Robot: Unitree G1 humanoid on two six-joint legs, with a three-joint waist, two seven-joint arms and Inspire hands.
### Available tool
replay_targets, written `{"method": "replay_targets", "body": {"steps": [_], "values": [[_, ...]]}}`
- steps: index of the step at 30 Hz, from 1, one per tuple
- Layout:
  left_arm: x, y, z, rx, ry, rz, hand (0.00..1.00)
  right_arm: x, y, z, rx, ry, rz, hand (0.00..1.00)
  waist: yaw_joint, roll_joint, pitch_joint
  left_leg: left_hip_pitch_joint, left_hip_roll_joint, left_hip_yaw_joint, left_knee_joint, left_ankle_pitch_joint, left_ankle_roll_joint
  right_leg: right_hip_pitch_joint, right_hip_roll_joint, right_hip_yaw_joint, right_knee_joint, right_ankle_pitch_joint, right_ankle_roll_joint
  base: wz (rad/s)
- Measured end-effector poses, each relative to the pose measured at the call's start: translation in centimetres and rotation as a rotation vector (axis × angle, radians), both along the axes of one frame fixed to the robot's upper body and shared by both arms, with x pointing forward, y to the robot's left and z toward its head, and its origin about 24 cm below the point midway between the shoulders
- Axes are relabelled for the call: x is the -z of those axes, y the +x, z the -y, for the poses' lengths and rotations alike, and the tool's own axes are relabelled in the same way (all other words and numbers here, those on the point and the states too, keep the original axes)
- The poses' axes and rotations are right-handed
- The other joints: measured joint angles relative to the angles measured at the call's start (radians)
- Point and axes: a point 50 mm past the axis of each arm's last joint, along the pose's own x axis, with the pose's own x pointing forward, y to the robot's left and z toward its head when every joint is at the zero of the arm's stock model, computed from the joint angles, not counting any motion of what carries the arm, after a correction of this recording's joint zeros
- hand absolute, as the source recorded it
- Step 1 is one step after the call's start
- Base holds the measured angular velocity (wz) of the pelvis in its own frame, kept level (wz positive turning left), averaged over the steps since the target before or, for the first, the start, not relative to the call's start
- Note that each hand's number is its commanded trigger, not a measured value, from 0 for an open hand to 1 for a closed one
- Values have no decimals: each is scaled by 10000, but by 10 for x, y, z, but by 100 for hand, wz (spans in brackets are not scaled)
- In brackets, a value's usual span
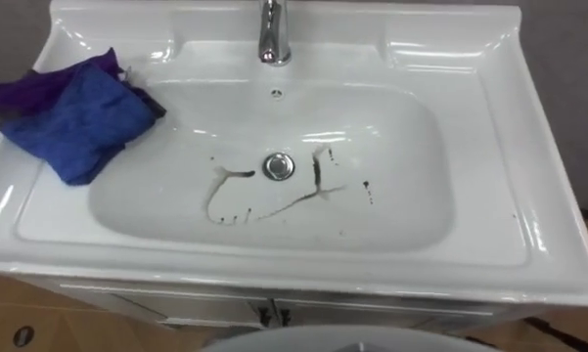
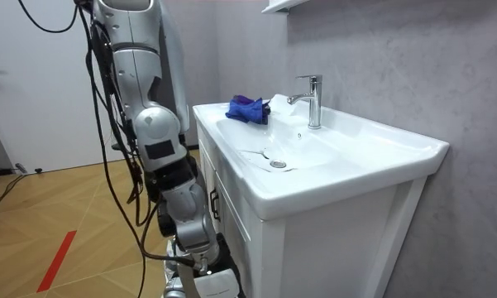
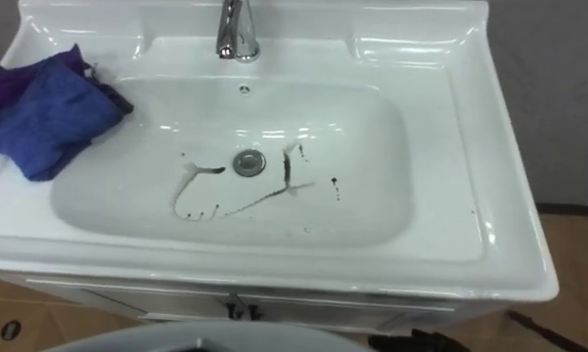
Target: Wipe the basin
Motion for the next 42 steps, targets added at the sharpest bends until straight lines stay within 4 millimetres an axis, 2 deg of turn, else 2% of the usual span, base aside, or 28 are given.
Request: {"method": "replay_targets", "body": {"steps": [3, 8, 10, 13, 16, 20, 21, 24, 29, 32, 37, 41, 42], "values": [[-12, -11, -20, -1167, 1147, -175, 0, -5, -7, 15, -303, -545, -305, 0, 275, 221, -29, -50, -24, -33, 1, 1, 1, -69, -42, -56, 74, -59, 8, 6], [-37, -12, -60, -2039, 3215, -577, 0, -11, -9, 31, -623, -1430, -436, 0, 506, 473, -48, -138, -57, -116, 10, 85, -11, -178, -79, -140, 244, -104, 2, 6], [-57, 3, -86, -2021, 4987, -271, 0, -12, -7, 34, -1015, -1865, -482, 0, 606, 495, -50, -257, -59, -129, 93, 81, -19, -415, -133, -123, 443, -235, -31, 4], [-77, 24, -105, -1716, 6725, 192, 0, -13, -4, 36, -1424, -2111, -364, 0, 814, 602, -64, -455, -60, -132, 151, 99, -39, -696, -180, -100, 668, -286, -77, -2], [-97, 46, -117, -1763, 8297, 823, 0, -14, -4, 36, -1400, -2253, -167, 0, 797, 634, -75, -476, -97, -206, 158, 117, -52, -760, -217, -108, 778, -342, -92, 1], [-121, 69, -126, -2092, 9856, 1585, 0, -13, -3, 35, -1557, -2325, -30, 0, 764, 649, -83, -480, -97, -233, 152, 129, -66, -774, -209, -101, 782, -346, -99, -1], [-131, 81, -128, -2147, 10398, 2113, 0, -13, -2, 34, -1710, -2301, -51, 0, 772, 668, -101, -479, -95, -233, 150, 129, -67, -786, -186, -48, 772, -345, -101, -3], [-152, 99, -131, -2256, 11486, 3150, 0, -13, -2, 33, -1845, -2292, -32, 0, 766, 616, -78, -476, -100, -222, 131, 134, -68, -800, -188, -26, 767, -339, -104, -4], [-165, 118, -130, -2236, 12023, 4034, 0, -12, -4, 33, -1942, -2269, -48, 0, 635, 628, -97, -481, -149, -215, 136, 135, -67, -841, -195, 29, 773, -340, -102, -2], [-174, 134, -126, -1473, 12320, 4573, 0, -12, -7, 31, -2054, -2213, -81, 0, 563, 579, -99, -497, -117, -221, 172, 135, -67, -838, -210, 19, 786, -342, -99, 0], [-212, 162, -116, -529, 13586, 6388, 0, -11, -16, 28, -2316, -1896, -182, 0, 375, 485, -88, -450, -100, -120, 126, 135, -67, -878, -196, 201, 806, -350, -90, -8], [-219, 174, -109, 454, 13984, 6613, 0, -9, -19, 24, -2452, -1652, -319, 0, 173, 531, -34, -292, -76, 17, 4, 133, -64, -838, -178, 376, 864, -348, -93, -13], [-221, 180, -105, 801, 13921, 6869, 0, -9, -20, 22, -2447, -1611, -341, 0, 31, 527, -4, -325, -68, 20, 3, 132, -64, -837, -161, 384, 834, -342, -101, 0]]}}
